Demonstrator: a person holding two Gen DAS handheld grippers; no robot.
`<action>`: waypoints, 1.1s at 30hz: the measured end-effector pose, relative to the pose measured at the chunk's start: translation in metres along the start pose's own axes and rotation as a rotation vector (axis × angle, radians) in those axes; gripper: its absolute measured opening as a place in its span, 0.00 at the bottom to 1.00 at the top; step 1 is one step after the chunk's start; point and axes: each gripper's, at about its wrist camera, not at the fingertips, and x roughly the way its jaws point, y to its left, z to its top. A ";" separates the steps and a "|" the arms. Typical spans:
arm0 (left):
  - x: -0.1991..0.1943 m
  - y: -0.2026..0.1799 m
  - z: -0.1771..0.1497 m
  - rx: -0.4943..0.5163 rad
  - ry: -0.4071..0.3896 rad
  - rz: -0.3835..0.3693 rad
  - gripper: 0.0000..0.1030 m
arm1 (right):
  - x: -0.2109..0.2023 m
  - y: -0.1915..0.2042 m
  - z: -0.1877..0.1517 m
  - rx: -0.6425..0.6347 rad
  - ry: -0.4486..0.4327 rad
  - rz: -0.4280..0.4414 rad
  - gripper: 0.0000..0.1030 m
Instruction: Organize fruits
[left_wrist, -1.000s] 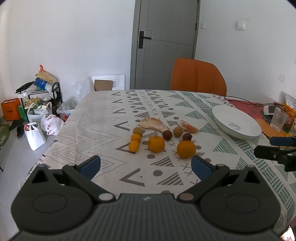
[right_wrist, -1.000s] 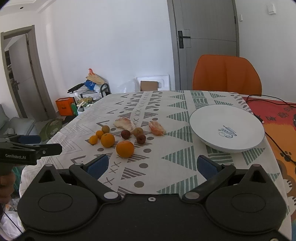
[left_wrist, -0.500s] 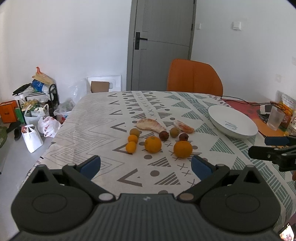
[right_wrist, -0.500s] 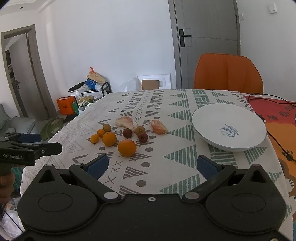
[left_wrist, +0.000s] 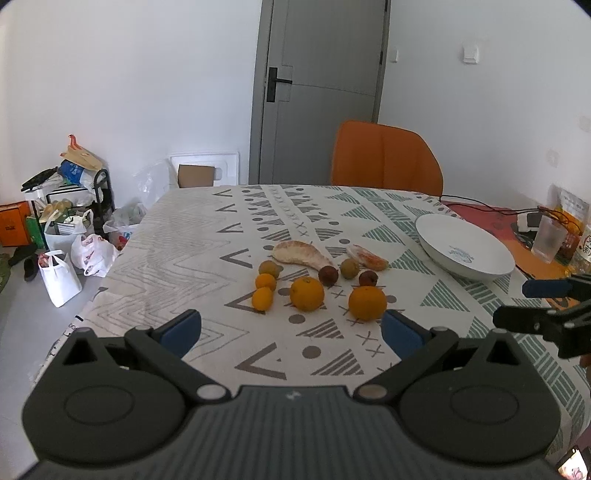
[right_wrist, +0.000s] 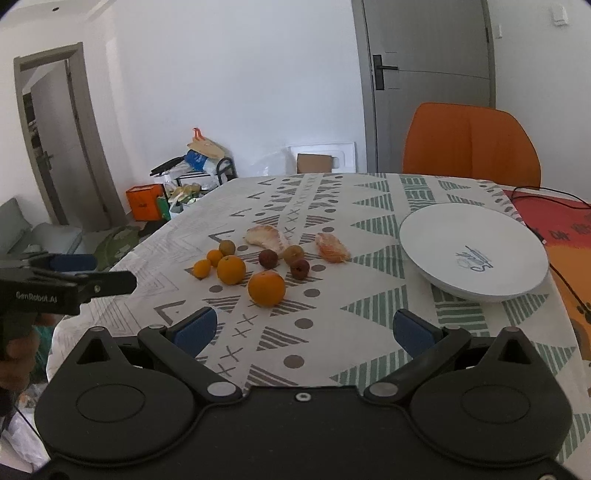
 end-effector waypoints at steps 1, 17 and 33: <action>0.002 0.001 0.000 0.001 -0.002 -0.003 1.00 | 0.002 0.001 0.000 -0.002 0.002 0.008 1.00; 0.044 0.006 0.005 0.005 0.003 -0.043 0.83 | 0.048 -0.005 0.001 0.035 0.032 0.035 0.91; 0.094 0.027 0.003 -0.061 0.074 -0.022 0.55 | 0.095 -0.006 0.009 0.092 0.084 0.090 0.71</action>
